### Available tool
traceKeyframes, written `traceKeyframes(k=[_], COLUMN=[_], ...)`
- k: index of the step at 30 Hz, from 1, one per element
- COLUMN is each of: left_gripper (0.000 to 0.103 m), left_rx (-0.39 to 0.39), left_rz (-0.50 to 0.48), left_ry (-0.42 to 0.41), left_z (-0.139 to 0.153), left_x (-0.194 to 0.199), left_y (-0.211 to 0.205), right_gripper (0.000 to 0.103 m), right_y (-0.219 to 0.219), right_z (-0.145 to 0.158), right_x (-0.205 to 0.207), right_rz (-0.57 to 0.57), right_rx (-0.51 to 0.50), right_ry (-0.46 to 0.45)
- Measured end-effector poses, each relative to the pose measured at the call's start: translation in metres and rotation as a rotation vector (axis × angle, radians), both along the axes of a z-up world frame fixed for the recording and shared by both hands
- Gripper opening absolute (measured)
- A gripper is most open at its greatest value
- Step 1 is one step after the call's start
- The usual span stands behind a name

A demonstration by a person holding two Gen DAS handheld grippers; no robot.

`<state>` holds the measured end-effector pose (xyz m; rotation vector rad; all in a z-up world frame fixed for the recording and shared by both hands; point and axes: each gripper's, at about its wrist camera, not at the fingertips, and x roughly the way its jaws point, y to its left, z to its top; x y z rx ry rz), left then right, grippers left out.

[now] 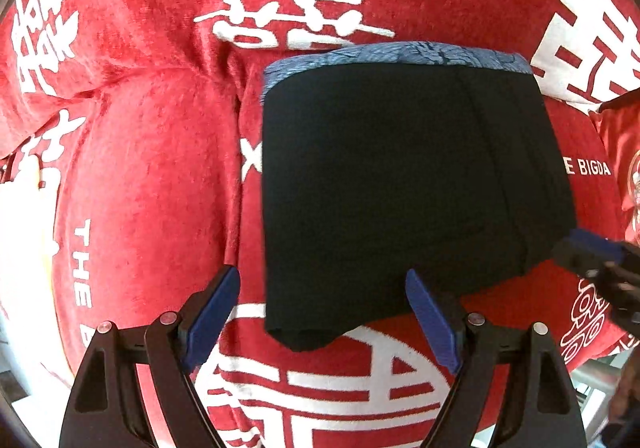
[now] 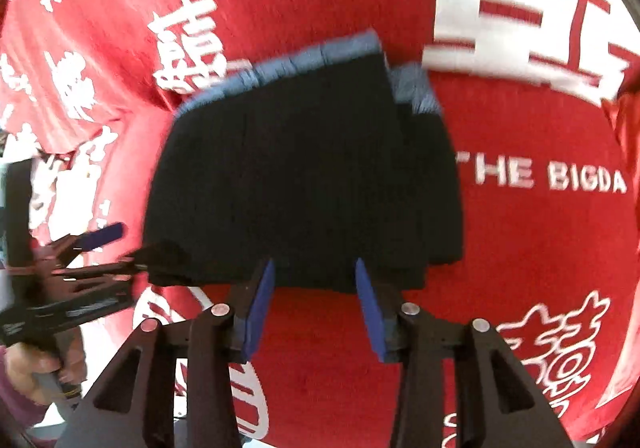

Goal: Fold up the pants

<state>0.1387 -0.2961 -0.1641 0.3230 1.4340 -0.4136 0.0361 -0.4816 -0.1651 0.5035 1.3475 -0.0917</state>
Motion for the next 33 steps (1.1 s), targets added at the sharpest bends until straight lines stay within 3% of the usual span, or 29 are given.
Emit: traceKeyframes(k=[8,17,19,20,23,33], left_gripper=[0.086,0.086,0.09,0.103,0.103,0.103], left_rx=[-0.015,-0.042,-0.053,-0.048,-0.054,-0.044], left_rz=[-0.018,-0.007,-0.007,-0.009,-0.017,0.026], left_ry=[0.002,0.001,-0.005,-0.002,0.014,0.03], left_z=[0.006,0.012,0.013,0.011,0.008,0.002], left_x=[0.005,0.005,0.004,0.003,0.001,0.002], left_y=[0.022,0.029,0.029,0.029,0.026,0.02], right_gripper=[0.055,0.076,0.076,0.076,0.081,0.081], right_y=[0.002,0.02,0.023,0.024,0.024,0.001], right_z=[-0.006,0.012,0.013,0.013,0.017,0.015], right_x=[-0.032,-0.052,-0.053,-0.055,-0.059,-0.052], right_rz=[-0.07,-0.103,-0.1,-0.103,-0.104,-0.073], right_rx=[-0.012,0.017,0.02,0.025,0.046,0.065], right_ry=[0.069,0.036,0.04,0.042,0.023,0.023])
